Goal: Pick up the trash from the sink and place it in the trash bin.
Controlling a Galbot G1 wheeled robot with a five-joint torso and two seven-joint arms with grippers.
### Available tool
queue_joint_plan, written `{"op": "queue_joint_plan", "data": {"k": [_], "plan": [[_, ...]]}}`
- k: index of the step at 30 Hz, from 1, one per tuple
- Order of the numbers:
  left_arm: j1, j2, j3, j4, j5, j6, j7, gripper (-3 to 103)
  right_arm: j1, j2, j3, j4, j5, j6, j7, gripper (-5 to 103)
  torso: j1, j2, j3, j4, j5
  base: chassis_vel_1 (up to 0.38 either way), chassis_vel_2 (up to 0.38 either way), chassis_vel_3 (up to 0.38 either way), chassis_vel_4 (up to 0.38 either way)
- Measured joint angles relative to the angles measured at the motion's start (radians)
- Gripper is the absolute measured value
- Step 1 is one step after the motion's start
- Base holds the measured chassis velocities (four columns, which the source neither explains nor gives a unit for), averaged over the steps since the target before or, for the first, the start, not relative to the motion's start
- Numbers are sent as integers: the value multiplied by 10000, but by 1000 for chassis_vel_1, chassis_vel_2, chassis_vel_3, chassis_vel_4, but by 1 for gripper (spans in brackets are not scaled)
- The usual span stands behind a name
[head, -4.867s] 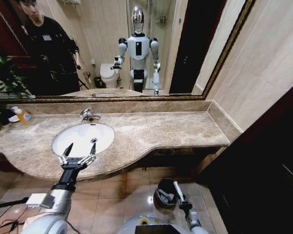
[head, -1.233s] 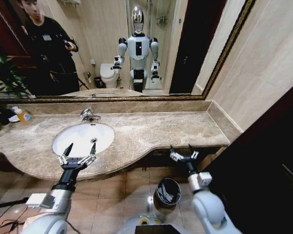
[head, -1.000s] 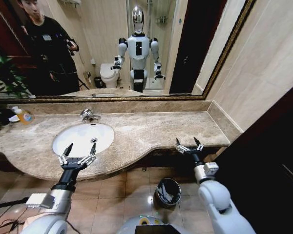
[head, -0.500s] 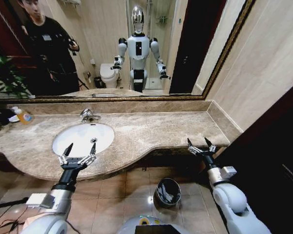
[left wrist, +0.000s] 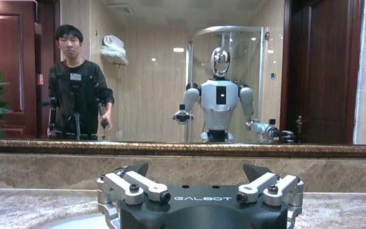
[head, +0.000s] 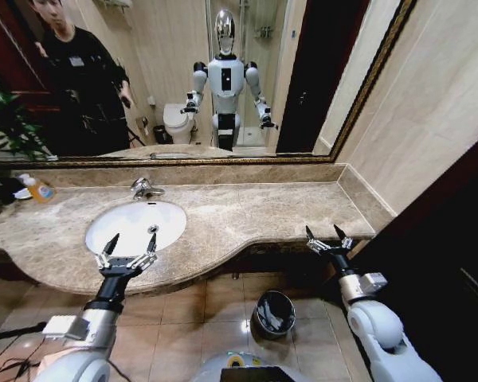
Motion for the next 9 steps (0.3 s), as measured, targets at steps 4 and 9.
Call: {"op": "queue_joint_plan", "data": {"k": [4, 9], "plan": [[0, 0, 0, 0, 0, 0, 0, 100, 2, 2, -3, 2, -6, -3, 5, 100, 0, 0, 0, 0, 0, 0, 0, 0, 0], [0, 1, 0, 0, 0, 0, 0, 100, 2, 5, -6, 7, -14, -7, 9, 100, 0, 0, 0, 0, 0, 0, 0, 0, 0]]}}
